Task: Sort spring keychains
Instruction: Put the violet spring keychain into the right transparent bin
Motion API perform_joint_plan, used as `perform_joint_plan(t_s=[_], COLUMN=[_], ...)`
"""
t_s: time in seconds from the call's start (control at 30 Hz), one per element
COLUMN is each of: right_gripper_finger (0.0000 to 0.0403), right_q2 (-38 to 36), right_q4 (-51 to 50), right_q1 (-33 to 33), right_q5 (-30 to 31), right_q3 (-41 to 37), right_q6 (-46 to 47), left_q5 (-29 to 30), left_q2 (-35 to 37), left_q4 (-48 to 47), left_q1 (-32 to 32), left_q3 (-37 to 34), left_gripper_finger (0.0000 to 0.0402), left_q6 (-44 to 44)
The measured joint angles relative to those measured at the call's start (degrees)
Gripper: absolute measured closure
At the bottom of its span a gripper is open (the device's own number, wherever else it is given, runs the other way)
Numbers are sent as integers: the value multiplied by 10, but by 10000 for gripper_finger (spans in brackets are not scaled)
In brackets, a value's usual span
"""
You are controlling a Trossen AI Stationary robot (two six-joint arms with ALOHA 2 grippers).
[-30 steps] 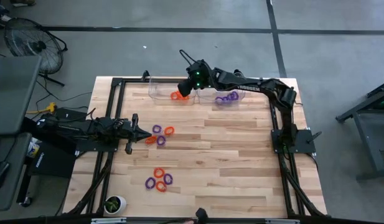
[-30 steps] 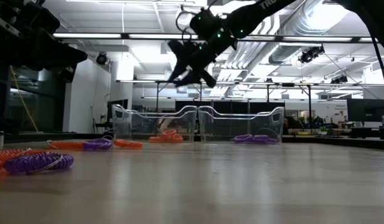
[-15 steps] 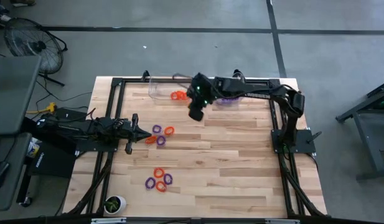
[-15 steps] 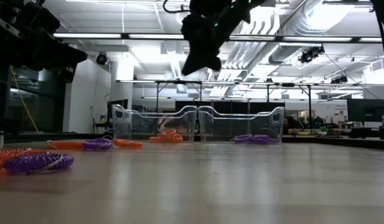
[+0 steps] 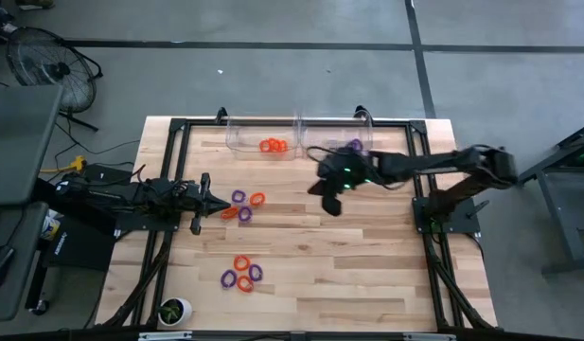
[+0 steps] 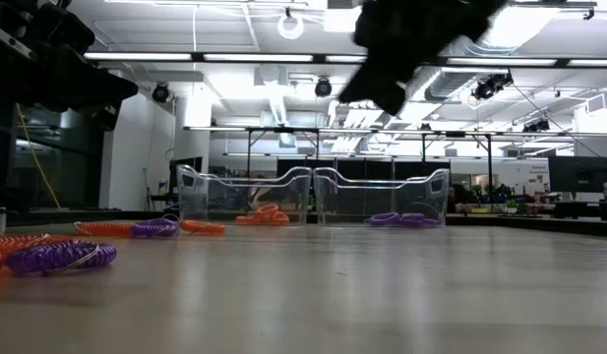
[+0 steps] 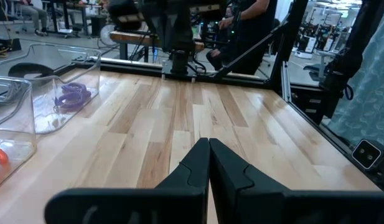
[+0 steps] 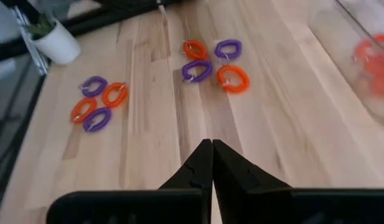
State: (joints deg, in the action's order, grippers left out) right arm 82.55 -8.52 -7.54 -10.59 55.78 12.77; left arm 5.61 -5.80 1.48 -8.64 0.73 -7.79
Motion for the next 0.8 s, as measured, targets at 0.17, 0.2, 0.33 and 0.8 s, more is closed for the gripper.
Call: perform_joint_plan(t_s=[0.17, 0.2, 0.33, 0.8], right_gripper_finger=[399, 400, 401, 402], right_q2=[-124, -148, -249, -535], right_q4=[67, 74, 99, 132], right_q1=[7, 7, 18, 66], right_q5=[0, -3, -3, 6], right_q3=[-146, -170, -255, -459], right_q6=[45, 52, 61, 84], left_q5=[0, 0, 0, 0], left_q2=[0, 0, 0, 0], left_q4=[0, 0, 0, 0], left_q1=[0, 0, 0, 0], left_q3=[0, 0, 0, 0], left_gripper_finger=[401, 401, 401, 401], left_q6=[0, 0, 0, 0])
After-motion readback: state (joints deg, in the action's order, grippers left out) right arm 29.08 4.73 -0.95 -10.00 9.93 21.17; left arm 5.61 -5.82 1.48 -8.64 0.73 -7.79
